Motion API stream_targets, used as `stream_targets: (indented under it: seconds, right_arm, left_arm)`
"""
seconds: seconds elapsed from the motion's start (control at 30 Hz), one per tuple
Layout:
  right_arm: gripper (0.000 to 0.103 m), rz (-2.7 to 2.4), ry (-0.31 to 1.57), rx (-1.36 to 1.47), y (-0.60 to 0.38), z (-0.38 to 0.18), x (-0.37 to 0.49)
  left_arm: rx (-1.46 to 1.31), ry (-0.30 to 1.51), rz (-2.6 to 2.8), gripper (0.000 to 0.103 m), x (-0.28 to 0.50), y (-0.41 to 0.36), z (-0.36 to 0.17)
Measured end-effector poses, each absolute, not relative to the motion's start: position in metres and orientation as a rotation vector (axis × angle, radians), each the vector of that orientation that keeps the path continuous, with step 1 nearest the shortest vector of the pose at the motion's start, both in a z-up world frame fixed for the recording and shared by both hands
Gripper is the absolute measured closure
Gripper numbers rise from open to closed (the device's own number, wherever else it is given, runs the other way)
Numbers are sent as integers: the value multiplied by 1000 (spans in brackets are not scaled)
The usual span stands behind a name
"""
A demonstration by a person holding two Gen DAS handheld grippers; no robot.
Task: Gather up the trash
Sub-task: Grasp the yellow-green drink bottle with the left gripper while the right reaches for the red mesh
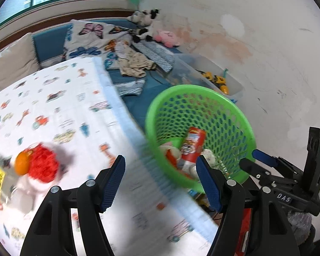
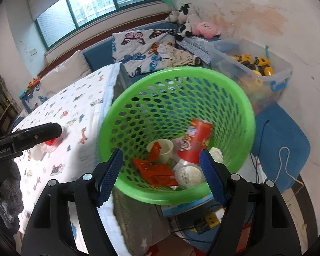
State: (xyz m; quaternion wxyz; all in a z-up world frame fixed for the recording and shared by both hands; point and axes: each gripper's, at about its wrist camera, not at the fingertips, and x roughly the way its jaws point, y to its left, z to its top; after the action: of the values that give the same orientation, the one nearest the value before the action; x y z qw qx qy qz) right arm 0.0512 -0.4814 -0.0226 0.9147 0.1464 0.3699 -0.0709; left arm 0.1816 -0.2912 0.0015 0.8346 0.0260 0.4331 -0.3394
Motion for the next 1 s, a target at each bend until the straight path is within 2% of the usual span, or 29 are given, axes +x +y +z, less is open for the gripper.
stream_targets:
  seconds: [0.63,1.0]
  right_arm:
    - [29,26,782,230,-409,-18,96]
    - [29,110,794,184,-377,-17,119]
  left_arm:
    - [-129,928,-202,37,241,-121,6]
    - [-309,1010,82,29,289,-54,-23]
